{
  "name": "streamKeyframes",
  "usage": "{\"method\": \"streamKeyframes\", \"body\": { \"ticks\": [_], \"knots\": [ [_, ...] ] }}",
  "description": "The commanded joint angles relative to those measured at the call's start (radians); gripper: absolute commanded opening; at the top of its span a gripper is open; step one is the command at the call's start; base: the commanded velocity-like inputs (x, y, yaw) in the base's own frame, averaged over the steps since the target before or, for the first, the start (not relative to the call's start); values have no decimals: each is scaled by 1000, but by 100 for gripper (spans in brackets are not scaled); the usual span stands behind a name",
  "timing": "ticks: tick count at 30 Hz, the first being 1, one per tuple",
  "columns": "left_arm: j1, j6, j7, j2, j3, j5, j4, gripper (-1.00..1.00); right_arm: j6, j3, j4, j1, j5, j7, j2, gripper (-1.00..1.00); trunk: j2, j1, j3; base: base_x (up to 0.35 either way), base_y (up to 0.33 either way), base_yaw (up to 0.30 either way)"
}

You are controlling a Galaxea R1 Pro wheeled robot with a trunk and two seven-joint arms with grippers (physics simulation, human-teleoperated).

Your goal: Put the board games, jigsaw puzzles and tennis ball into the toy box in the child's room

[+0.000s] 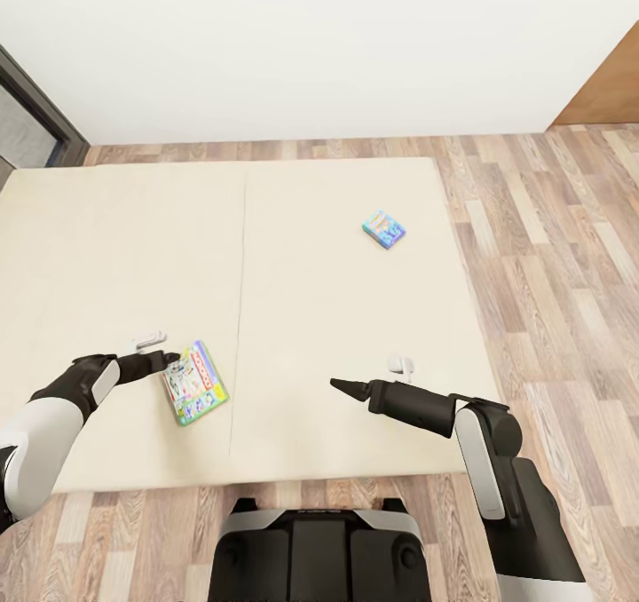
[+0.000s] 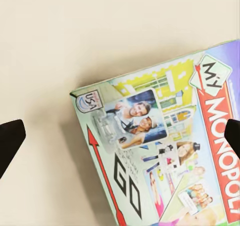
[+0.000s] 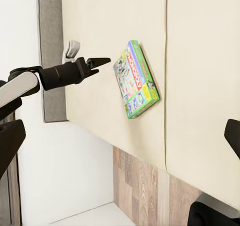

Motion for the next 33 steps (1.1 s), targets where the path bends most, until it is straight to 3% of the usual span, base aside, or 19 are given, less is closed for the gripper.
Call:
{"method": "streamKeyframes", "body": {
  "ticks": [1, 8, 29, 33],
  "knots": [
    [-1, 7, -12, 0, 7, -1, -1, 100, 5, -2, 0, -1, 5, 8, 1, 100, -2, 0, -3, 0, 0, 0],
    [0, 6, -111, 1, 5, -3, -1, 100, 4, -1, 0, 0, 6, 8, 1, 100, -2, 0, -14, 0, 0, 0],
    [0, 5, -145, 51, 4, 0, -1, 100, 4, 0, 0, 0, 6, 6, 1, 100, -2, 0, -49, 0, 0, 0],
    [0, 4, -186, 65, 4, 0, -1, 100, 4, 0, 0, -1, 6, 6, 1, 100, -2, 0, -56, 0, 0, 0]
  ]
}}
